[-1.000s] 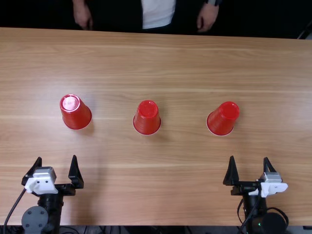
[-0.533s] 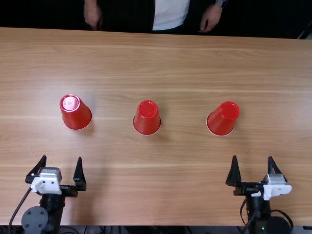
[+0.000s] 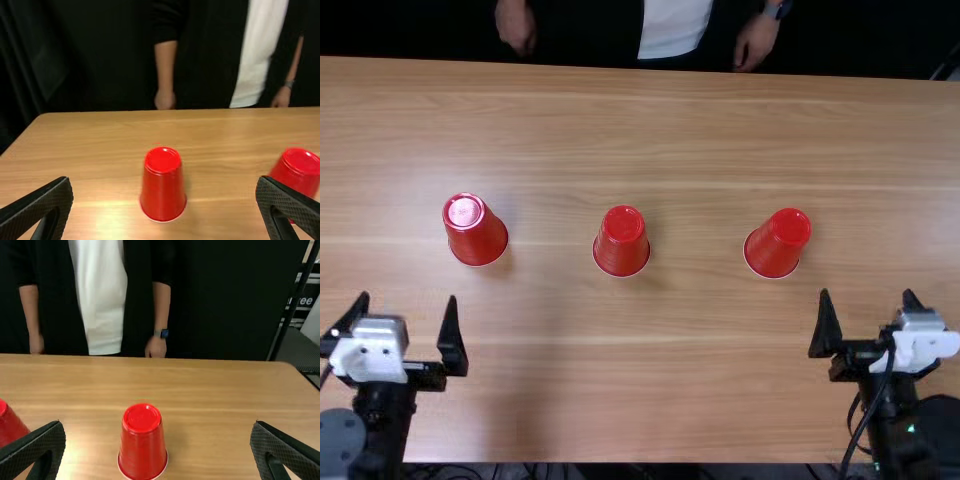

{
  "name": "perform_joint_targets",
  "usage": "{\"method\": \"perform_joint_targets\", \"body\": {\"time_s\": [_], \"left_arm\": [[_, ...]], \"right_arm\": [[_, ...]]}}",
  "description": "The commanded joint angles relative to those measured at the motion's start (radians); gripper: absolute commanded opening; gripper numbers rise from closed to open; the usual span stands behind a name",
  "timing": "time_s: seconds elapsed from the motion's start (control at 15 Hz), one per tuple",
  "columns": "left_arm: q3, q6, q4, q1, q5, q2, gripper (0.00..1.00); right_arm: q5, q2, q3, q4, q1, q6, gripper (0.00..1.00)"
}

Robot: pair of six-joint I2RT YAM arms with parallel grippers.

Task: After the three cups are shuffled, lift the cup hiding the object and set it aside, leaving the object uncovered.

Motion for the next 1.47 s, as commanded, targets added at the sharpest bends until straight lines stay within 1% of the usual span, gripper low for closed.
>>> {"method": "perform_joint_targets", "body": {"time_s": [0.0, 0.13, 0.2, 0.27, 0.4, 0.47, 0.53, 0.67, 0.8, 0.87, 1.07, 1.27, 1.4], "left_arm": [[0.151, 0.013, -0.033, 0.006, 0.004, 0.095, 1.00], [0.344, 0.011, -0.118, 0.005, 0.004, 0.263, 1.00], [0.434, 0.011, -0.199, 0.005, -0.010, 0.331, 1.00], [0.517, 0.015, -0.315, 0.003, -0.014, 0.389, 1.00], [0.655, 0.015, -0.534, 0.002, -0.016, 0.520, 1.00], [0.703, 0.015, -0.613, 0.002, -0.016, 0.573, 1.00], [0.744, 0.015, -0.657, 0.002, -0.016, 0.621, 1.00], [0.819, 0.015, -0.707, 0.003, -0.020, 0.711, 1.00], [0.876, 0.015, -0.812, -0.003, -0.053, 0.782, 1.00], [0.892, 0.015, -0.845, -0.007, -0.054, 0.813, 1.00], [0.902, 0.015, -0.862, -0.014, -0.058, 0.868, 1.00], [0.902, 0.015, -0.924, -0.029, -0.056, 0.920, 1.00], [0.902, 0.015, -0.924, -0.034, -0.056, 0.929, 1.00]], "right_arm": [[-0.005, 0.074, 0.135, -0.046, -0.008, -0.025, 1.00], [-0.005, 0.195, 0.279, -0.145, -0.010, -0.025, 1.00], [-0.005, 0.261, 0.345, -0.201, -0.008, -0.023, 1.00], [-0.005, 0.313, 0.394, -0.252, -0.008, -0.021, 1.00], [-0.005, 0.402, 0.486, -0.348, -0.008, -0.018, 1.00], [-0.005, 0.456, 0.537, -0.412, -0.007, -0.018, 1.00], [-0.005, 0.510, 0.581, -0.484, -0.005, -0.020, 1.00], [-0.007, 0.600, 0.680, -0.574, -0.001, -0.018, 1.00], [-0.005, 0.683, 0.756, -0.666, -0.001, -0.018, 1.00], [-0.007, 0.715, 0.793, -0.698, 0.004, -0.016, 1.00], [-0.007, 0.804, 0.831, -0.784, 0.045, -0.014, 1.00], [-0.007, 0.850, 0.838, -0.797, 0.051, -0.016, 1.00], [-0.005, 0.879, 0.830, -0.795, 0.050, -0.018, 1.00]]}}
